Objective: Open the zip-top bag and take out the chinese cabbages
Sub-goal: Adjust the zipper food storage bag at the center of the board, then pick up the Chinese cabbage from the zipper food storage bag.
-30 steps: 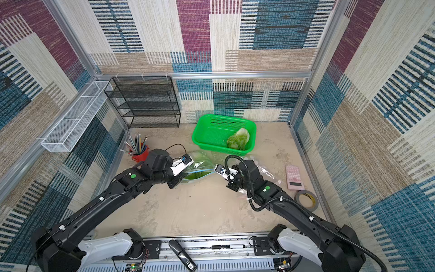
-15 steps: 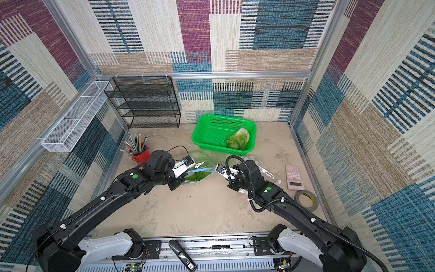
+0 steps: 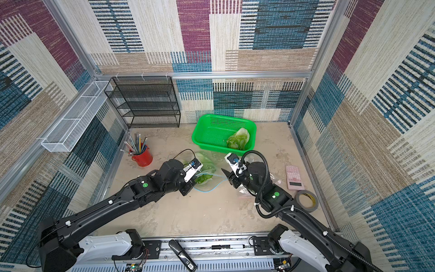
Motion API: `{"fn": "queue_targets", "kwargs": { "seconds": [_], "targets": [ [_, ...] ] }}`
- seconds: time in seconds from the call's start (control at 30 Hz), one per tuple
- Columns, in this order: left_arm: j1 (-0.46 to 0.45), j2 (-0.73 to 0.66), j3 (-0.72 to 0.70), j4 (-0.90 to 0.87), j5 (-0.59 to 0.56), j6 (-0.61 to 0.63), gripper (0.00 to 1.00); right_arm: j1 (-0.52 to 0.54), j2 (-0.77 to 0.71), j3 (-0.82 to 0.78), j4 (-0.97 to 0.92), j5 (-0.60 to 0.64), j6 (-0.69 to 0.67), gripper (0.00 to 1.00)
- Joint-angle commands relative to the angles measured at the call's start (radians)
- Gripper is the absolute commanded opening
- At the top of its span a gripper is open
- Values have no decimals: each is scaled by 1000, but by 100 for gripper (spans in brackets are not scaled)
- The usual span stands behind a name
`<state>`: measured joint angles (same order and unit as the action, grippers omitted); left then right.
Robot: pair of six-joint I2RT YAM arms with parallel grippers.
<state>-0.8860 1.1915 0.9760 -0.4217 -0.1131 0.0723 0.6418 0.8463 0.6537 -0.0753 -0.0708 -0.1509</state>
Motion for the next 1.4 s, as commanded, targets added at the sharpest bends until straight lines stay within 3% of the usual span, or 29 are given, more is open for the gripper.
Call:
{"fn": "queue_targets", "kwargs": {
  "seconds": [0.0,0.2,0.33,0.8,1.17,1.37],
  "targets": [
    [-38,28,-2,106,-114,-150,0,2,-36,-45,124,-115,281,57],
    [-114,81,1,190,-226,-293,0,2,-49,-177,302,-215,569,54],
    [-154,105,-12,245,-281,-352,0,3,-63,-290,459,-213,709,53],
    [-226,127,-42,358,-366,-362,0,5,65,-400,623,-180,889,50],
    [-275,114,-99,508,-482,-326,0,9,62,-444,440,-75,998,50],
    [-373,165,-157,652,-554,-291,0,8,31,-461,347,-75,1029,49]
  ]
}}
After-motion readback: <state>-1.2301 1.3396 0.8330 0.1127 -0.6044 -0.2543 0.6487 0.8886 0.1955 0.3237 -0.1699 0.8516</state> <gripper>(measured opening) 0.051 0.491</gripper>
